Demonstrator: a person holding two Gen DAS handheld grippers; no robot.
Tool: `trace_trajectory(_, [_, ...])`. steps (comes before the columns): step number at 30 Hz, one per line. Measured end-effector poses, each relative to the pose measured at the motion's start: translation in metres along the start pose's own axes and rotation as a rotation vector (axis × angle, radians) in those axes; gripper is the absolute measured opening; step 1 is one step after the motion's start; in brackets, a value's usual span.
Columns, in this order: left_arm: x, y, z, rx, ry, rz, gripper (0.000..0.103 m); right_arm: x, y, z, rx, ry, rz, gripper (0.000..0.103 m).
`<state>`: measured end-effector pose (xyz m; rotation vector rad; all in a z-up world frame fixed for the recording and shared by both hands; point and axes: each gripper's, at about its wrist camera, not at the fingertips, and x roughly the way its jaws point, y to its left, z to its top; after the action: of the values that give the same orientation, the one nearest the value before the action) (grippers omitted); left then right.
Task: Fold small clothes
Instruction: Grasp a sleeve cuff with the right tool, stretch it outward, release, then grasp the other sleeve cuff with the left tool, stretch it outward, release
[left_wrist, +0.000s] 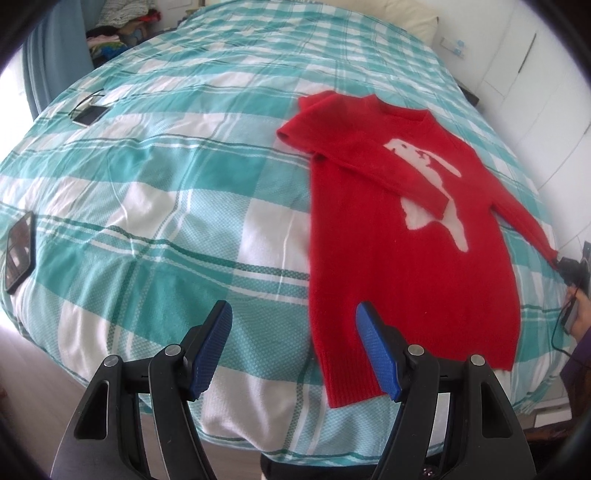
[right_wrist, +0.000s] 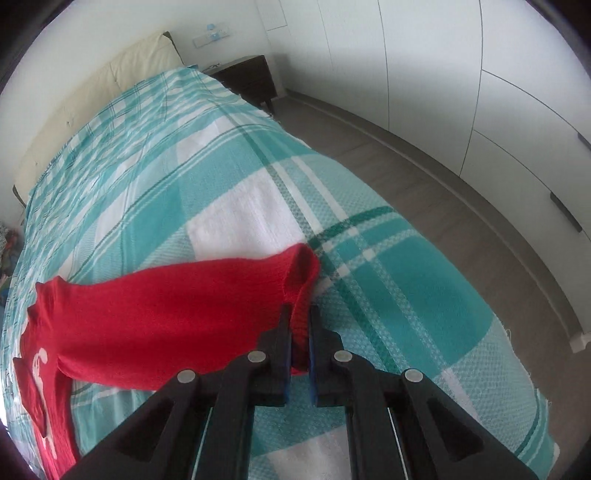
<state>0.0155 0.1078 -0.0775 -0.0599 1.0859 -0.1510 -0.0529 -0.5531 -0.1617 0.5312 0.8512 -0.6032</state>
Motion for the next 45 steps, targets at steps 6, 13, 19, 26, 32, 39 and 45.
trace_trajectory(6, [0.002,-0.006,0.008,0.068,-0.01,0.052,0.072,0.008,-0.008,0.001,0.01,0.006,0.02,0.005])
trace_trajectory(13, [-0.002,-0.039,0.046,0.247,-0.126,0.114,0.072,-0.027,-0.012,-0.011,0.013,-0.043,-0.067,0.038])
trace_trajectory(19, [0.015,-0.13,0.077,0.582,-0.226,0.007,0.085,-0.082,0.019,-0.056,-0.075,-0.096,-0.024,0.05])
trace_trajectory(26, [0.12,-0.192,0.066,0.898,-0.087,-0.01,0.074,-0.097,0.059,-0.114,-0.104,-0.031,0.122,0.05])
trace_trajectory(32, [0.15,-0.188,0.087,0.825,-0.024,-0.133,0.064,-0.105,0.083,-0.129,-0.148,-0.027,0.18,0.05])
trace_trajectory(39, [0.121,-0.15,0.12,0.596,-0.044,-0.216,0.006,-0.118,0.097,-0.136,-0.207,-0.052,0.171,0.05])
trace_trajectory(45, [0.038,0.013,0.188,0.053,-0.255,-0.152,0.005,-0.124,0.111,-0.152,-0.248,-0.056,0.187,0.05])
